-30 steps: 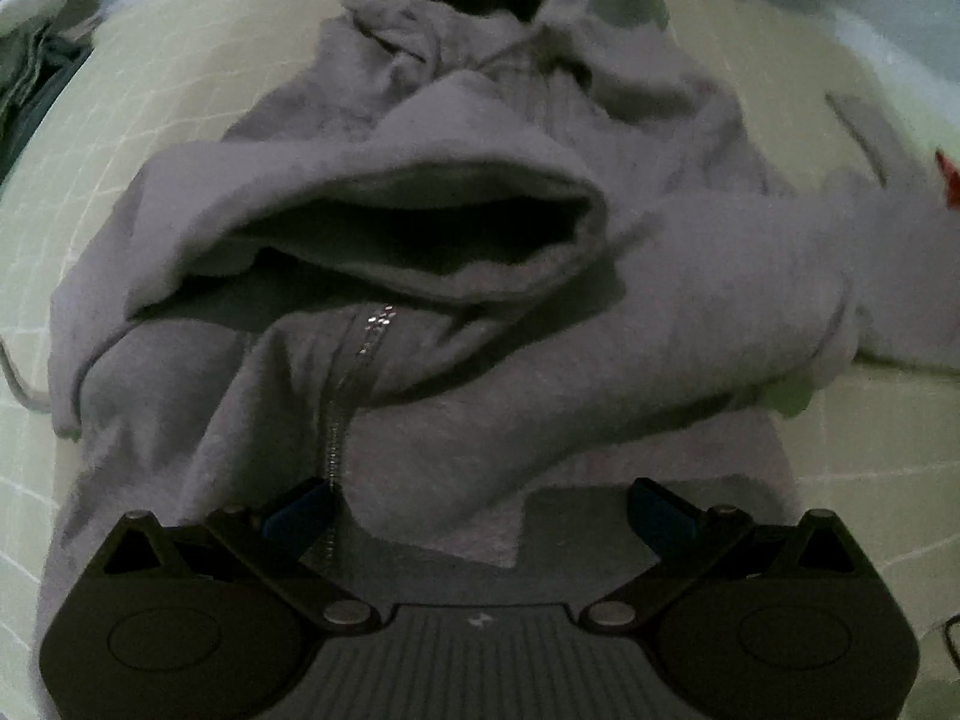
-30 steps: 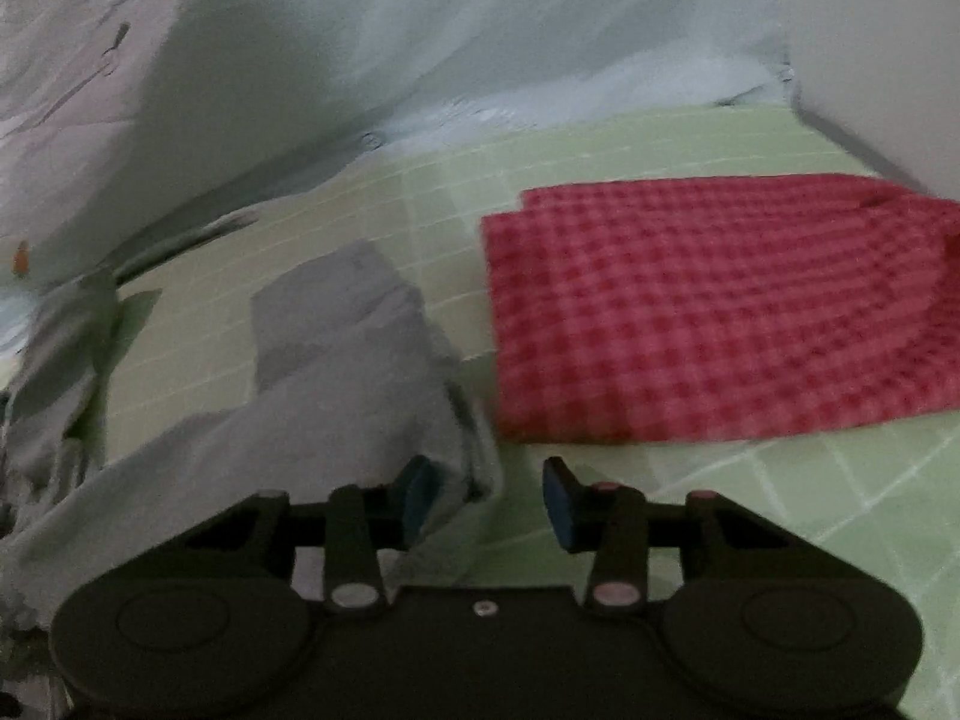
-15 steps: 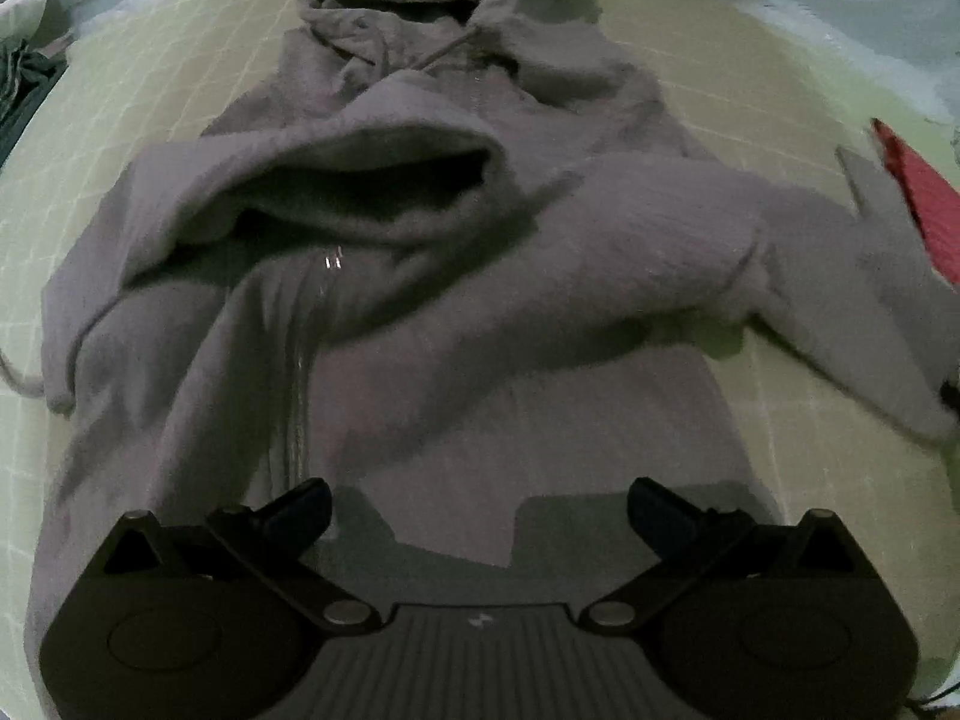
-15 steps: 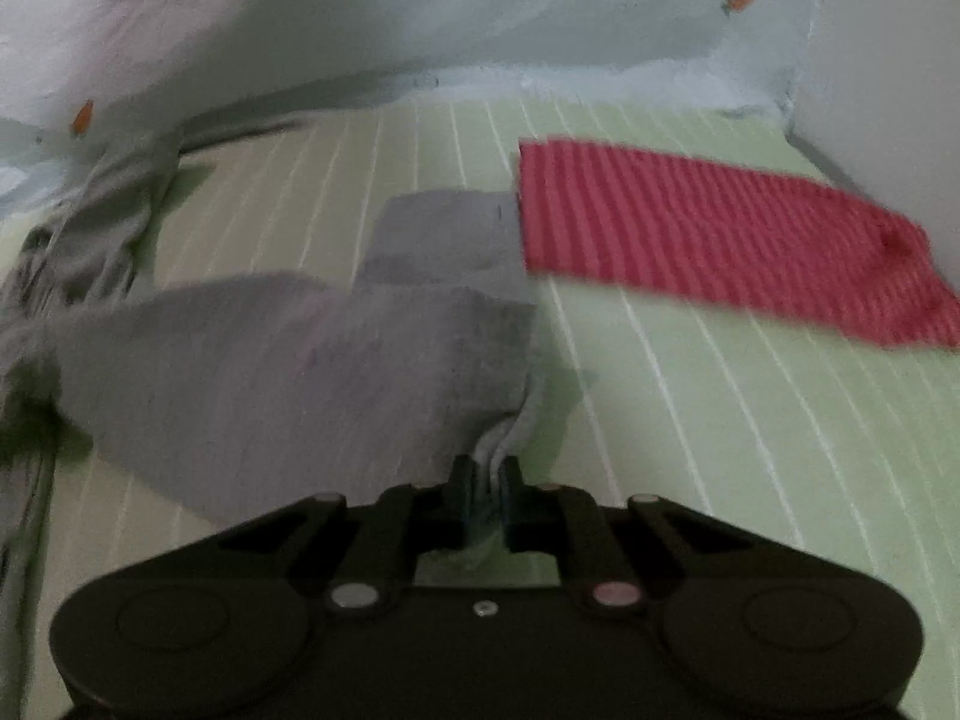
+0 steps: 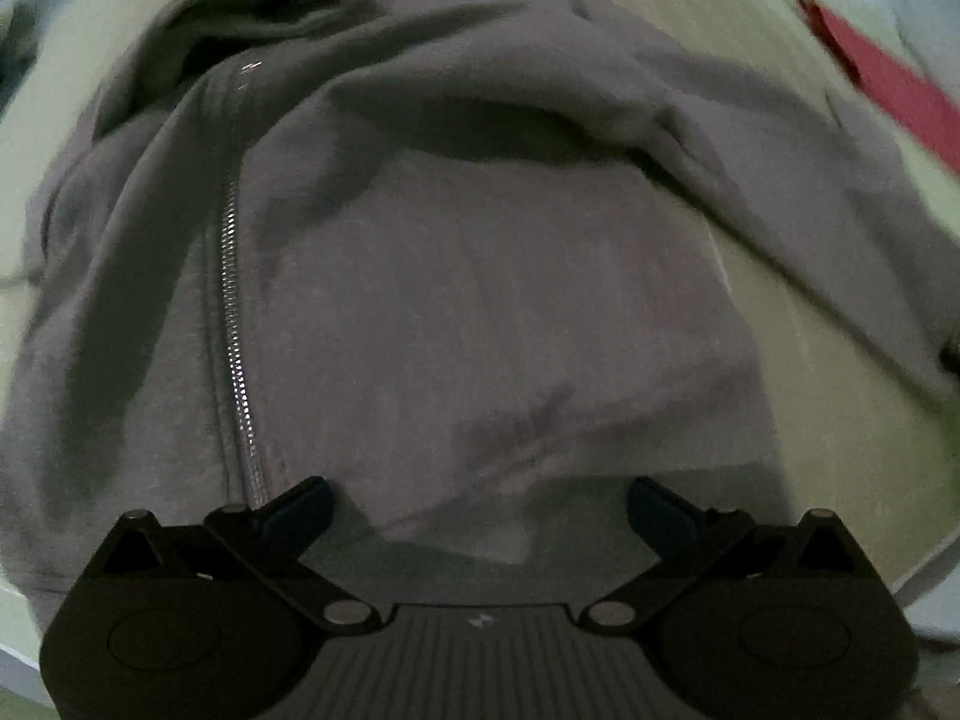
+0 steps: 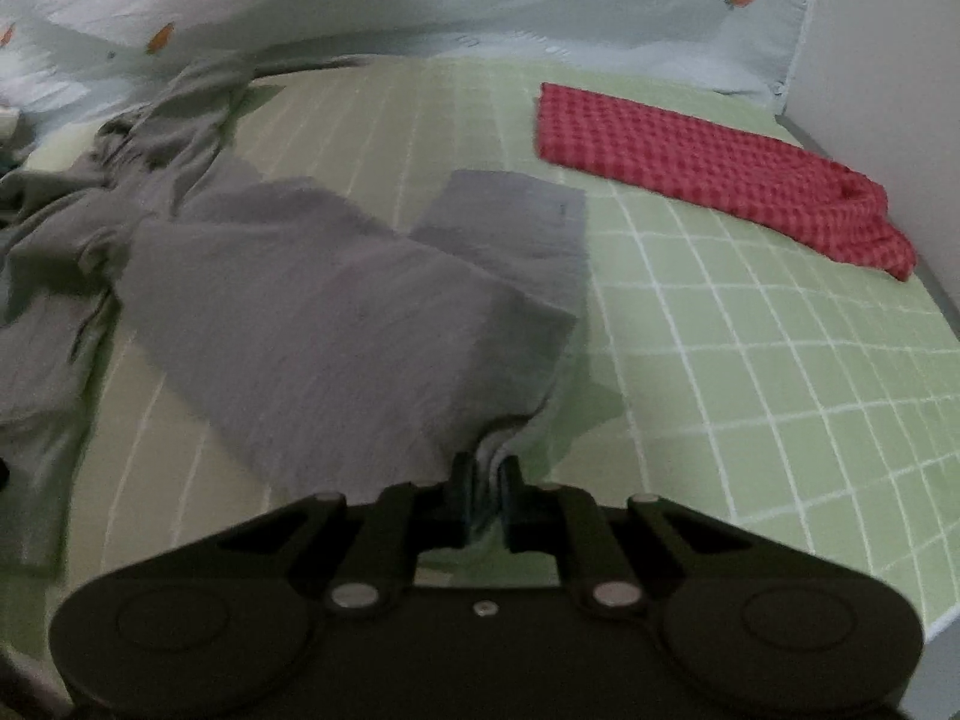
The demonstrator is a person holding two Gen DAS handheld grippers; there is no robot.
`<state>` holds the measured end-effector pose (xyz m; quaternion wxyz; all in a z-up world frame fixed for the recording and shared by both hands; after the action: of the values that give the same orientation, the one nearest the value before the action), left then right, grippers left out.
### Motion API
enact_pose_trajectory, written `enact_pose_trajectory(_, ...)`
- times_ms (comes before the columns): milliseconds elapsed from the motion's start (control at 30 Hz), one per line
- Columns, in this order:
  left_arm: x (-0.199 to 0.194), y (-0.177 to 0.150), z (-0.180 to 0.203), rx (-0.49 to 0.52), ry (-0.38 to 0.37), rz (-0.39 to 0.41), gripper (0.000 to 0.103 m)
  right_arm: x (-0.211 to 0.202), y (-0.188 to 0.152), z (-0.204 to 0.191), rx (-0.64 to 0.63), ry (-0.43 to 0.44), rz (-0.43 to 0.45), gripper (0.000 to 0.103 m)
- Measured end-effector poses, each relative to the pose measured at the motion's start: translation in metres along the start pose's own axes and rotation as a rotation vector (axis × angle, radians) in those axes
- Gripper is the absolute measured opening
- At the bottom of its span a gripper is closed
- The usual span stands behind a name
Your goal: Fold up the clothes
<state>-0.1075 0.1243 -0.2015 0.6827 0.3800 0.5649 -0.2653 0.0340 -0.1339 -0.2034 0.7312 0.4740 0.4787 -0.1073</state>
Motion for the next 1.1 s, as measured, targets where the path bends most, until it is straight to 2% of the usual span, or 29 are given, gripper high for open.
enact_pose_trajectory(133,0.002,-0.014,0.006,0.033,0.035,0.015,0.103,-0.006,-0.007,0.005,0.039,0.038,-0.002,0.015)
enact_pose_trajectory(233,0.003,-0.025,0.011,0.058,0.061,0.026,0.103,-0.012,0.000,0.015,0.096,0.036,0.036,0.037)
enact_pose_trajectory(267,0.003,-0.028,0.013,0.067,0.070,0.030,0.103,-0.016,0.005,0.019,0.116,0.032,0.064,0.038)
enact_pose_trajectory(333,0.004,-0.030,0.014,0.066,0.079,0.034,0.103,-0.021,0.017,0.030,0.144,0.040,0.126,0.048)
enact_pose_trajectory(433,0.004,-0.029,0.014,0.055,0.082,0.033,0.103,-0.010,0.035,0.048,0.198,0.056,0.173,0.069)
enact_pose_trajectory(500,0.005,-0.029,0.014,0.051,0.083,0.032,0.103,0.003,0.046,0.062,0.237,0.068,0.191,0.070)
enact_pose_trajectory(633,0.005,-0.029,0.014,0.038,0.089,0.033,0.103,0.045,0.066,0.077,0.256,0.097,0.182,0.061)
enact_pose_trajectory(733,0.005,-0.029,0.014,0.024,0.095,0.031,0.103,0.066,0.073,0.078,0.252,0.121,0.169,0.059)
enact_pose_trajectory(800,0.005,-0.028,0.015,0.011,0.103,0.027,0.103,0.073,0.074,0.075,0.232,0.121,0.165,0.052)
enact_pose_trajectory(833,0.005,-0.028,0.015,0.005,0.107,0.025,0.103,0.076,0.075,0.074,0.222,0.121,0.163,0.043)
enact_pose_trajectory(867,0.005,-0.028,0.015,-0.002,0.112,0.023,0.103,0.079,0.076,0.073,0.210,0.121,0.162,0.027)
enact_pose_trajectory(900,0.005,-0.028,0.016,-0.009,0.116,0.022,0.103,0.080,0.075,0.073,0.190,0.112,0.162,0.022)
enact_pose_trajectory(933,0.005,-0.028,0.016,-0.016,0.119,0.021,0.103,0.078,0.073,0.076,0.180,0.096,0.167,0.012)
enact_pose_trajectory(1033,0.005,-0.027,0.017,-0.033,0.125,0.015,0.103,0.069,0.063,0.096,0.206,0.032,0.171,0.003)
enact_pose_trajectory(1100,0.006,-0.027,0.016,-0.045,0.127,0.012,0.103,0.060,0.050,0.115,0.224,-0.045,0.166,0.003)
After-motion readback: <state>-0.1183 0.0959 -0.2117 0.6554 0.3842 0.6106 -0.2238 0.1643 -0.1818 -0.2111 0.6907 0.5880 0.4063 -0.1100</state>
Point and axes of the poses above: each gripper's, at about its wrist camera, not at the fingertips, and x roughly the way its jaws point, z to its right, y to its top, the point moved 4 cm from there along x, roughly the way its jaws point, and after that the axes turned 5 degrees about -x, right-handed, at the moved point
